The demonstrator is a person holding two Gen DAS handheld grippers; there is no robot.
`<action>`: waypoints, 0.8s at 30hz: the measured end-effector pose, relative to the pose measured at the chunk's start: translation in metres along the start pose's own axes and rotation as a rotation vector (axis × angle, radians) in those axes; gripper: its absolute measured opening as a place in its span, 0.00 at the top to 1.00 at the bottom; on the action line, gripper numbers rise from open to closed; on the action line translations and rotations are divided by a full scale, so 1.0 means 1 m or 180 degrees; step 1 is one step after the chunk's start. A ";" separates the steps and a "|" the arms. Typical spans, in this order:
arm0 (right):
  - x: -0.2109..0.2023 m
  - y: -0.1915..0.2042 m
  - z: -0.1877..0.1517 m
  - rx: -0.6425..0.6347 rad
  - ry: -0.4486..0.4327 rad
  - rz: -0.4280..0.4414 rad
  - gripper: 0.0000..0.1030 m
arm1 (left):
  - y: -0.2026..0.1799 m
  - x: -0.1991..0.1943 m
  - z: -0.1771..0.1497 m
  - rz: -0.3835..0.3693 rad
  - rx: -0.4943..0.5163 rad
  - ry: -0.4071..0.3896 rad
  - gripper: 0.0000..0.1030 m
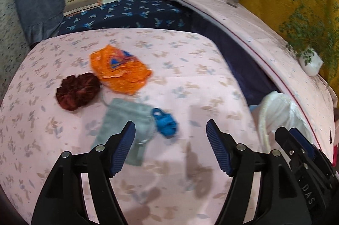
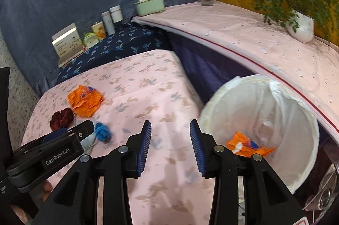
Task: Collect trash
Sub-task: 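Move both open tools back over the table toward the grey pouch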
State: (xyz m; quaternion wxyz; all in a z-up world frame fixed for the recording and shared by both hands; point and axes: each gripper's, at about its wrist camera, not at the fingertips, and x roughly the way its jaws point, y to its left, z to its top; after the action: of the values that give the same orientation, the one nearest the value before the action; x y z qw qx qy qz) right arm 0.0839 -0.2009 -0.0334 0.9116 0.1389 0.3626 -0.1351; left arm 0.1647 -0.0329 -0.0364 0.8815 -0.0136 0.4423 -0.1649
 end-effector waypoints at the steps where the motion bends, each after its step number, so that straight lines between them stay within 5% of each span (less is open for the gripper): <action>1: 0.003 0.008 -0.001 -0.0045 0.0021 0.0029 0.63 | 0.010 0.001 0.000 0.0038 -0.0048 0.0007 0.35; 10: 0.031 0.072 -0.009 -0.0375 0.0229 0.0236 0.63 | 0.073 0.007 -0.007 0.0275 -0.0348 0.0097 0.17; 24: 0.077 0.116 -0.017 -0.0571 0.0487 0.0327 0.58 | 0.120 0.017 -0.013 0.0392 -0.0587 0.0181 0.15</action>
State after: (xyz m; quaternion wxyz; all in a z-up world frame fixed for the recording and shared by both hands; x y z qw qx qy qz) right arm 0.1673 -0.0989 -0.0810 0.8957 0.0851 0.4341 -0.0442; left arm 0.1975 0.0772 -0.0778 0.8720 -0.0628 0.4805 -0.0695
